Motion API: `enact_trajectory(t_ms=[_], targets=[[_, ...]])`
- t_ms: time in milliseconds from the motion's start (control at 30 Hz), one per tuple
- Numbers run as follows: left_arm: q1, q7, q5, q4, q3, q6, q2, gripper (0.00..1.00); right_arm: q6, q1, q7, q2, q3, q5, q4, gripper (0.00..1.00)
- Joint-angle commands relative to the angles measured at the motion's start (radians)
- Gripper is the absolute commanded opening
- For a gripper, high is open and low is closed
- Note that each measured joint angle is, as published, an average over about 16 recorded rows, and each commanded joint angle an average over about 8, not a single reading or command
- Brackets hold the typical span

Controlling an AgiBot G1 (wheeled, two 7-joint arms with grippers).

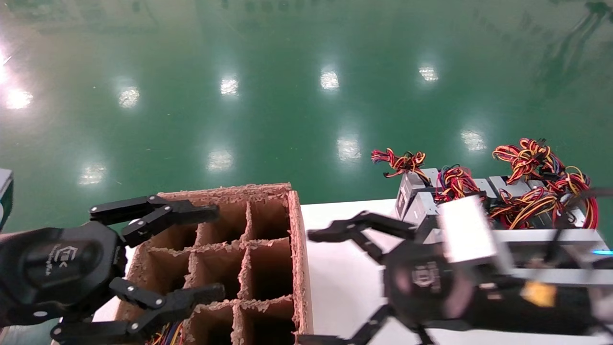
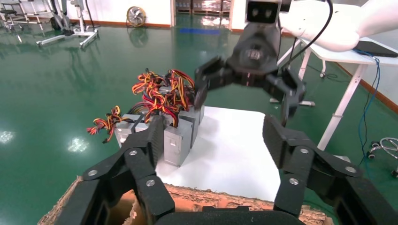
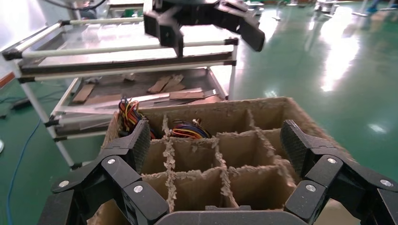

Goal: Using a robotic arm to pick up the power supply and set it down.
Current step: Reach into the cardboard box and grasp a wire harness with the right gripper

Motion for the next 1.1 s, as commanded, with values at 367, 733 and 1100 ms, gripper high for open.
enact_trajectory(t_ms=[367, 733, 1100], targets=[[0.0, 0.0, 0.0, 0.0, 0.0, 0.0, 0.0, 0.0, 0.02, 0.102, -0.096, -0.253, -0.148, -0.218, -0.062, 1.0], [0.0, 0.0, 0.0, 0.0, 0.0, 0.0, 0.0, 0.0, 0.077, 0.129, -0.191, -0.408, -0.209, -0.317, -0.216, 1.0], [0.0, 0.0, 0.0, 0.0, 0.0, 0.0, 0.0, 0.0, 0.063, 0.184, -0.267, -0.502, -0.251, -0.368, -0.35, 0.51]])
